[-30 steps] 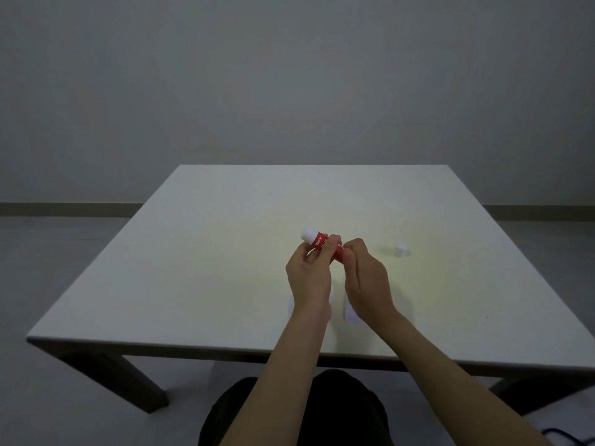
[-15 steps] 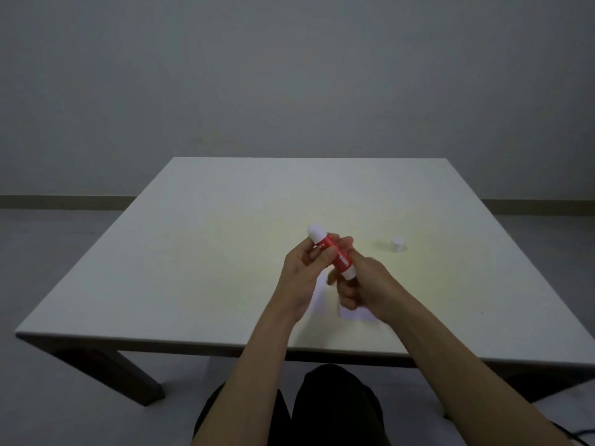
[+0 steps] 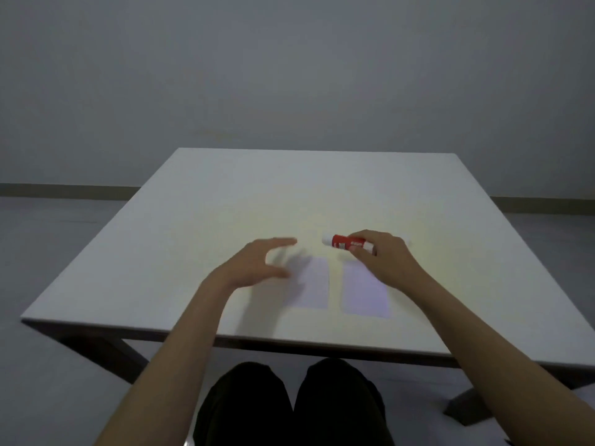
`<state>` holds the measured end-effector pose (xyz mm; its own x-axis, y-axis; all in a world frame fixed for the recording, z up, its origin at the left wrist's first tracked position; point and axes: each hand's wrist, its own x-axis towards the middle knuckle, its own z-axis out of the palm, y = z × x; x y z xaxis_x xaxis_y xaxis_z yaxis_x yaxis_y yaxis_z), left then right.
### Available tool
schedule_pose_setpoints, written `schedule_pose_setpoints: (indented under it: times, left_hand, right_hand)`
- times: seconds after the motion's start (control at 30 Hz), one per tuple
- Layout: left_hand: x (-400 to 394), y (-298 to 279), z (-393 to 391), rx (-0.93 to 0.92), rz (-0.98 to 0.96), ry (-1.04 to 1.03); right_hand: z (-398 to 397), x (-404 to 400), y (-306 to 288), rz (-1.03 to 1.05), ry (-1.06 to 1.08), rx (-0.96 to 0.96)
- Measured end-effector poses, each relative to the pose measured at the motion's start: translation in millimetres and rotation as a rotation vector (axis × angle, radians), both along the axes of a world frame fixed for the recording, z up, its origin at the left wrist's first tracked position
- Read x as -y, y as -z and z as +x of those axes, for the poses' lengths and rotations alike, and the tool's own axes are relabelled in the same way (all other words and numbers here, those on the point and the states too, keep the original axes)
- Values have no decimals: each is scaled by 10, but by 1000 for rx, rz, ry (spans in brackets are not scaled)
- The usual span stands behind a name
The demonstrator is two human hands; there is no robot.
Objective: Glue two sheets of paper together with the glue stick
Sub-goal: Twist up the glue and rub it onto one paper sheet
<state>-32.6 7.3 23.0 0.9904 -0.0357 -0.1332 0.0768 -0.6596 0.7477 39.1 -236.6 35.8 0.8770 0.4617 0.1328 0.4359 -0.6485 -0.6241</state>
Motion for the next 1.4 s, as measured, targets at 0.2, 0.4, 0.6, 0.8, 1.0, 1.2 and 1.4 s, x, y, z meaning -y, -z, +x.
schedule_pose_setpoints:
  times: [0.2,0.4,0.6,0.8,1.0,1.2,1.4]
  left_hand:
    - [-68,379,14,-107,348,135]
    - [-68,420,18,-90,341,135]
    - [-59,424,15,-102,334,137]
    - [-66,408,22,-116,349,152]
    - [-76,437,31,-118,339,148]
    - [-73,420,30,-131,361,161]
    - [-70,418,7,-114,339,152]
  right_hand:
    - [-143,-283,139,-237,-86,173]
    - [-297,-391,200,-376,-191,367]
    - [-296,-253,178,-289,-382,290]
    - [-123,-210,149,-361,-147,336]
    - [-450,-130,147,-334,-474,336]
    - [-110,-11,124,-367,-178,333]
    - [-253,103,249,-261,-359,133]
